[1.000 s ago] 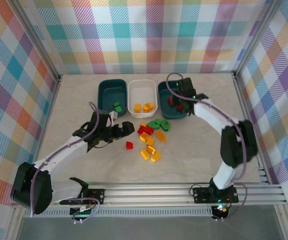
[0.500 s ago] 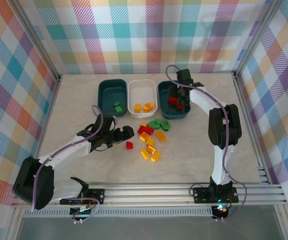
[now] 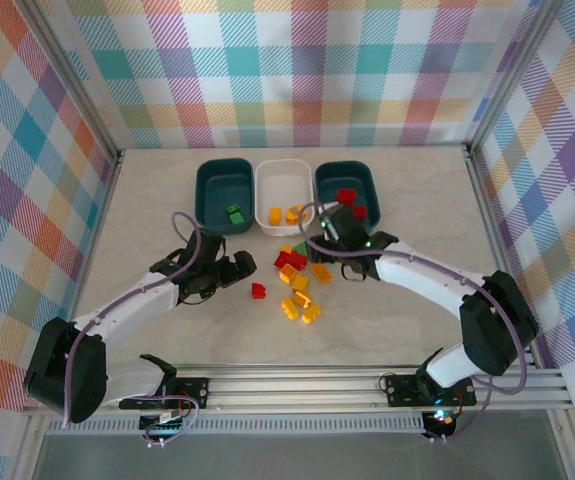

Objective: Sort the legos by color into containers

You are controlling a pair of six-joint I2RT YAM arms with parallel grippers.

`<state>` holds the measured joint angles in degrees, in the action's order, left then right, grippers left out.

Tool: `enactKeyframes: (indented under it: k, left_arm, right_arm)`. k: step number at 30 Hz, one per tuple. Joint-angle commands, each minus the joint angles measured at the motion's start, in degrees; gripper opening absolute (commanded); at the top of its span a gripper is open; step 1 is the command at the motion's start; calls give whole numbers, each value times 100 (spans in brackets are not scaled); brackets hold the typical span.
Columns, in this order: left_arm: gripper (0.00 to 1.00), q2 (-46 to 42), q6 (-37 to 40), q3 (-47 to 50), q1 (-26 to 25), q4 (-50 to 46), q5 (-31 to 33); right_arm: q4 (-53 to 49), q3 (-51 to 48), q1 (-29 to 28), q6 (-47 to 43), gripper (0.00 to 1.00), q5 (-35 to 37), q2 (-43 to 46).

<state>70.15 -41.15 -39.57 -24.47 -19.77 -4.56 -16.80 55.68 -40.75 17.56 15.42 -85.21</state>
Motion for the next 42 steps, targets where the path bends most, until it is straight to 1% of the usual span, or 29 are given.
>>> enactKeyframes:
  k: [1,3,5,7,8,11,15,23,25,26,29,32,35,39,42]
  left_arm:
    - [100,-251,-10,36,307,-154,237]
    - [100,-248,-23,80,413,-32,117]
    - [100,-187,-121,122,410,102,-23]
    - [100,-132,-251,231,377,336,-291]
    - [100,-89,-310,272,339,611,-342]
    - [100,69,-342,276,259,685,-362]
    - [100,230,-329,254,241,711,-506]
    - [100,140,-246,231,223,625,-502]
    - [100,148,-244,214,223,623,-502]
    - [100,156,-245,205,223,625,-506]
    - [100,162,-215,170,223,588,-499]
    - [100,181,-212,175,223,588,-497]
    - [100,244,-205,152,223,622,-537]
    - [100,335,-240,113,223,693,-627]
    - [100,368,-273,66,223,702,-664]
  right_arm:
    - [-264,-340,17,-128,64,-293,103]
    - [-361,-397,7,-231,66,-557,45]
    - [-377,-425,-2,-335,69,-846,-65]
    - [-379,-414,-2,-358,71,-842,-182]
    - [-403,-373,-2,-367,71,-812,-267]
    - [-355,-258,-5,-439,70,-881,-507]
    - [-381,-84,-2,-455,67,-785,-907]
    - [-14,-49,-3,-543,56,-634,-1322]
    - [-5,-22,-3,-544,53,-630,-1416]
    - [-5,-22,-11,-535,48,-639,-1427]
    - [14,-128,-38,-517,42,-711,-1238]
    - [45,-309,-43,-548,37,-1028,-862]
    - [-2,-417,-72,-554,35,-1220,-429]
    - [-122,-316,-117,-528,35,-1375,37]
    - [-30,2,-102,-546,34,-1138,40]
